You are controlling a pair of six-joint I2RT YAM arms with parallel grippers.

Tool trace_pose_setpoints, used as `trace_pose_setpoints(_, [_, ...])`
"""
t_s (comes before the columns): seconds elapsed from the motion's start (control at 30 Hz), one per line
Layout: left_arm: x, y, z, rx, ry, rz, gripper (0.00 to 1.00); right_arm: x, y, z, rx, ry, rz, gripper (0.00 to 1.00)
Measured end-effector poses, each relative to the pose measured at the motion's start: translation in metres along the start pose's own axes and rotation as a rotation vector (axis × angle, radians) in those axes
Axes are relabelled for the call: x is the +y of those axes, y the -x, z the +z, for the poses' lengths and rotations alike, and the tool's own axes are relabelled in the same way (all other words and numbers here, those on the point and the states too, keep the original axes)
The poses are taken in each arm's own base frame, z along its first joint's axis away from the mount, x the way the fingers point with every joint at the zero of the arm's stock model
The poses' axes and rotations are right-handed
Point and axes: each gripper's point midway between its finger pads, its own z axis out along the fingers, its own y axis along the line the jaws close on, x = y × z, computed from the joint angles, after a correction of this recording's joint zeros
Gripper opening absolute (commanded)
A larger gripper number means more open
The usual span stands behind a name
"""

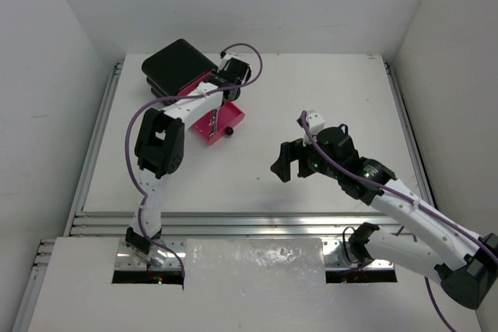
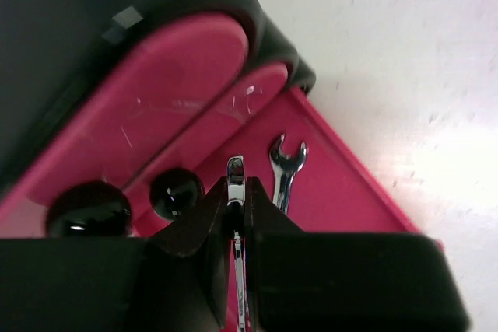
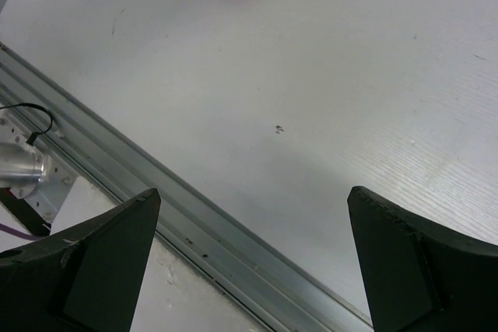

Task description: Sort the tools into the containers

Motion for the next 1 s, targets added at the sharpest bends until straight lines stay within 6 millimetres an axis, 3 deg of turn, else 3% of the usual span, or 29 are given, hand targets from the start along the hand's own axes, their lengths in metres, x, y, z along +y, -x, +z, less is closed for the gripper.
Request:
trace_pose_setpoints(0.17, [0.000,-0.016,0.000,0.048,0.006,0.073,0.06,-0.003,-0.001,-0.003,0.004,-0.006,-0.012,0.99])
trace_pose_setpoints(0.27, [0.001,-0.018,0.001,0.054,0.006,0.081,0.25,-0.004,-0.004,-0.003,0.013,-0.009,-0.018,0.99])
trace_pose_setpoints(0.37, [-0.001,-0.024,0.001,0.070,-0.003,0.091,0.56,-0.004,-0.005,-0.003,0.018,-0.010,-0.019,0.99])
trace_pose_setpoints(0.5, [-0.005,-0.025,-0.004,0.074,-0.030,0.085,0.66,-0.004,-0.008,0.000,0.034,-0.008,-0.018,0.99])
trace_pose_setpoints(0.63, [0.006,-0.014,-0.023,0.066,-0.032,0.043,0.74,-0.005,-0.009,0.009,0.046,-0.009,-0.020,0.99])
trace_pose_setpoints(0.73, [0.024,0.004,-0.058,0.033,-0.065,-0.066,0.85,-0.008,-0.019,0.034,0.102,-0.015,-0.025,0.99])
trace_pose_setpoints(0.8, [0.043,0.019,-0.095,-0.015,-0.108,-0.174,0.89,-0.011,-0.030,0.058,0.153,-0.015,-0.029,0.96])
trace_pose_setpoints(0.83, [0.055,0.024,-0.115,-0.042,-0.129,-0.225,0.91,-0.012,-0.037,0.071,0.178,-0.014,-0.028,0.92])
trace_pose_setpoints(0.87, [0.069,0.029,-0.138,-0.071,-0.151,-0.291,0.92,-0.015,-0.044,0.083,0.200,-0.014,-0.030,0.77])
trace_pose_setpoints(0.9, [0.086,0.035,-0.161,-0.111,-0.168,-0.338,0.92,-0.017,-0.050,0.092,0.215,-0.016,-0.028,0.70])
trace_pose_setpoints(1.0, [0.135,0.047,-0.226,-0.239,-0.224,-0.497,0.94,-0.018,-0.056,0.128,0.239,-0.008,-0.025,0.64])
